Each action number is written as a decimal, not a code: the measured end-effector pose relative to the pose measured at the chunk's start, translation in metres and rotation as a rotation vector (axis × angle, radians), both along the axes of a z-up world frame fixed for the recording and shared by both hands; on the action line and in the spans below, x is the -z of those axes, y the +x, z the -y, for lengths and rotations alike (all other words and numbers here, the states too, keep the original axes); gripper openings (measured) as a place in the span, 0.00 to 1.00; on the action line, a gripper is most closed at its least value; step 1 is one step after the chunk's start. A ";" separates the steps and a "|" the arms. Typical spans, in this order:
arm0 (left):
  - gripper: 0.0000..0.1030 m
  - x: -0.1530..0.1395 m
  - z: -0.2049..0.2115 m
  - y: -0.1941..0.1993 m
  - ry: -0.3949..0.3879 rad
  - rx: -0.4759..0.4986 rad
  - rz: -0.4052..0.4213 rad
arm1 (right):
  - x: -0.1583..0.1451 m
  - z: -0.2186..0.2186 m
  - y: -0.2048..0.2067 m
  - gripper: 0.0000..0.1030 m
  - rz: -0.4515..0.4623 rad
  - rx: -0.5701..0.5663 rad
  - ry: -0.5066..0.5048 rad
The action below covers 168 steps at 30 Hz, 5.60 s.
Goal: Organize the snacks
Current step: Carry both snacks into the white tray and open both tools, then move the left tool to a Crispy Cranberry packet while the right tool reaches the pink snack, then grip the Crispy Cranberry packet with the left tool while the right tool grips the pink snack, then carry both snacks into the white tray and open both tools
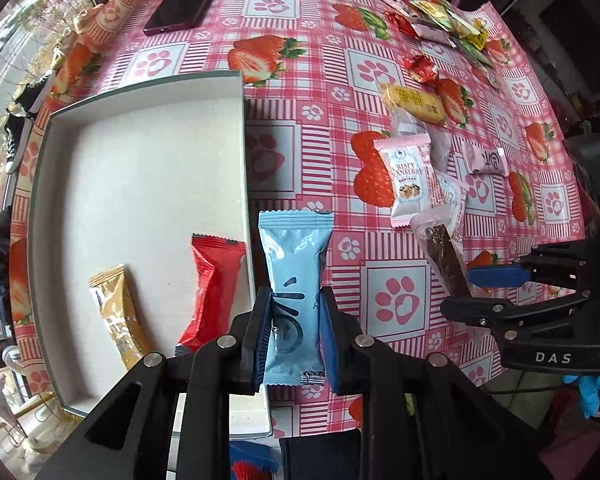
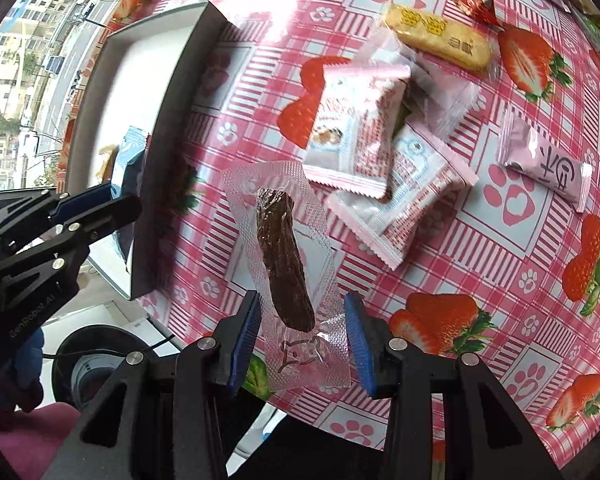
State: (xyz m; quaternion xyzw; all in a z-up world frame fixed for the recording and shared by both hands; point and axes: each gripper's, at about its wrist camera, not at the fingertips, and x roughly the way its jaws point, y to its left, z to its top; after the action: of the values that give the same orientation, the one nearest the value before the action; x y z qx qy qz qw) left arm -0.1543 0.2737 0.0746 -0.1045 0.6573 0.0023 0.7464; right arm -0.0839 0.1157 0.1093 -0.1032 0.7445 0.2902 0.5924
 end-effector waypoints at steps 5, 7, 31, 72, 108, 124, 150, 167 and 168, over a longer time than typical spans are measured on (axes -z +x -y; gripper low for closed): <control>0.24 -0.002 -0.026 -0.002 0.020 -0.103 0.026 | -0.012 -0.039 0.016 0.43 0.007 -0.041 0.051; 0.24 0.000 -0.042 -0.006 0.029 -0.145 0.025 | -0.016 -0.066 0.014 0.43 0.009 -0.063 0.069; 0.74 0.020 -0.111 -0.035 0.082 -0.254 -0.048 | 0.033 -0.200 0.001 0.82 -0.004 -0.117 0.004; 0.76 0.043 0.074 0.115 -0.131 0.106 -0.131 | 0.107 0.115 0.018 1.00 -0.165 0.549 -0.270; 0.72 0.076 0.082 0.087 0.131 0.107 -0.190 | 0.128 0.246 0.122 1.00 0.017 0.622 -0.314; 0.82 0.087 0.072 0.102 0.132 0.111 -0.188 | 0.134 0.230 0.102 1.00 -0.041 0.659 -0.327; 0.42 0.035 0.088 0.060 0.080 0.159 -0.050 | 0.080 0.159 0.072 0.24 0.040 0.483 -0.118; 0.42 0.003 0.011 0.041 0.111 0.023 0.018 | 0.033 0.038 0.062 0.24 0.092 0.311 0.016; 0.42 0.003 0.004 0.039 0.114 0.009 0.019 | 0.033 0.026 0.062 0.24 0.092 0.292 0.025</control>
State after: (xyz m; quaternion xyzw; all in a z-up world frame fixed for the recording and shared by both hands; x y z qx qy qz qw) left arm -0.1148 0.2701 0.0721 -0.0589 0.6495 0.0351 0.7572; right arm -0.0222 0.0900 0.0766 0.0003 0.7201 0.2050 0.6629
